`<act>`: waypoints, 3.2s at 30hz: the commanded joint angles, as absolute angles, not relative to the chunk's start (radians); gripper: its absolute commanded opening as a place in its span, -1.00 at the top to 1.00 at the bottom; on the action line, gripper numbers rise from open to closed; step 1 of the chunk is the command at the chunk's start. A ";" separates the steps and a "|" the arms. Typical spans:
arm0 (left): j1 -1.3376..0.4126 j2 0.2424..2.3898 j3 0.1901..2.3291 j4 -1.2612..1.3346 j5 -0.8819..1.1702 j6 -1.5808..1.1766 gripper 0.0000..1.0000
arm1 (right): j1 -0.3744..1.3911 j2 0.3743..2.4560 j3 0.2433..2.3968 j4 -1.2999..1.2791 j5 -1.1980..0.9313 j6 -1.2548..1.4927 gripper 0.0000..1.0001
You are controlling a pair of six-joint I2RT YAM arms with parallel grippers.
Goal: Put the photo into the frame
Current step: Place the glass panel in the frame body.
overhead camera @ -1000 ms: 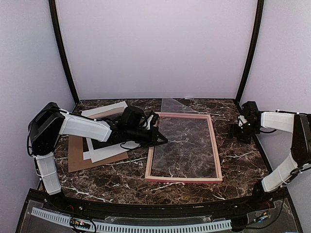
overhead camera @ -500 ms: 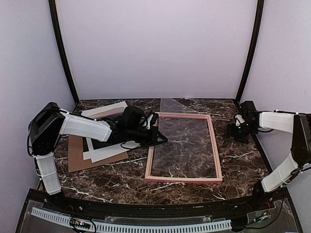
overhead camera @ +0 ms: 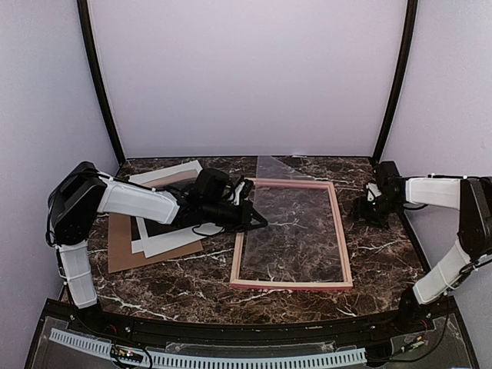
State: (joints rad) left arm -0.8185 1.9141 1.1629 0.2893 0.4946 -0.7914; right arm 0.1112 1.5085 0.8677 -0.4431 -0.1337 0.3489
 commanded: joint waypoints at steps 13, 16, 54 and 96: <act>-0.807 1.939 1.256 0.228 0.524 -0.732 0.27 | 0.142 1.538 0.857 -0.401 -0.160 0.356 -0.41; -0.797 1.948 1.268 0.217 0.517 -0.732 0.24 | 0.149 1.541 0.856 -0.395 -0.165 0.356 -0.41; -0.766 1.885 1.221 0.513 0.640 -1.037 1.00 | 0.162 1.518 0.903 -0.441 -0.121 0.338 -0.40; -0.839 1.954 1.351 0.113 0.599 -0.783 0.80 | 0.014 1.454 0.949 -0.516 -0.105 0.324 -0.41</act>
